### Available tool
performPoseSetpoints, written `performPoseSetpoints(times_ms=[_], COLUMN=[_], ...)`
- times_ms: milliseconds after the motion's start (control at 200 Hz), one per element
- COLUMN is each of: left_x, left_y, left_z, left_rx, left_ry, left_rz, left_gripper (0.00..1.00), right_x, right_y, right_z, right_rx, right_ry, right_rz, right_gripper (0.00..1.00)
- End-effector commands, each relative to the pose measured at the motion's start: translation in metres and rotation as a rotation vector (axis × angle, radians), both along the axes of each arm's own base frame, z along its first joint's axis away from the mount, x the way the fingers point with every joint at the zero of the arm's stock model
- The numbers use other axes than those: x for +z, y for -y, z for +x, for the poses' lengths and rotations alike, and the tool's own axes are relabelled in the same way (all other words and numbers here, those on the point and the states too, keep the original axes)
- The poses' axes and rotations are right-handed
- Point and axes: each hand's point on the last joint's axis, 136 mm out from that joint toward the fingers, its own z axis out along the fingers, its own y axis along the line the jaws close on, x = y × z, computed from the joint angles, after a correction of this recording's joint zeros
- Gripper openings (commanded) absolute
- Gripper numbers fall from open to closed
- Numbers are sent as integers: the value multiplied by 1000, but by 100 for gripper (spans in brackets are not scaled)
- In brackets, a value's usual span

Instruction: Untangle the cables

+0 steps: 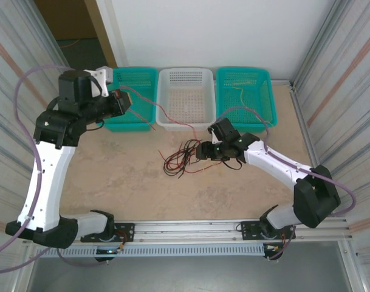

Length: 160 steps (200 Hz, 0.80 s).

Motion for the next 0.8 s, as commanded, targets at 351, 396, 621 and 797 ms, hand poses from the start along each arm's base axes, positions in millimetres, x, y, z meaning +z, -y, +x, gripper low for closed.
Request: performPoseSetpoints(times_ms=[351,396,621,797], left_x=[4,5,18,10], left_y=[-21,-20,-8,4], left_z=[41,48,96,147], left_rx=[105,113,145,217], left_ry=[34,34,124,156], left_rz=[-32,-34,-188,-365], left_gripper=[0,0,0,0], right_x=[9,10,19,40], right_y=[25,26,32,37], right_z=[-4,-3,-7,-6], right_rx=[-33,-33,-40,-56], right_ry=[-3,-1,14,48], right_rz=[-18,-23,-22,-5], right_gripper=[68,68,67,67])
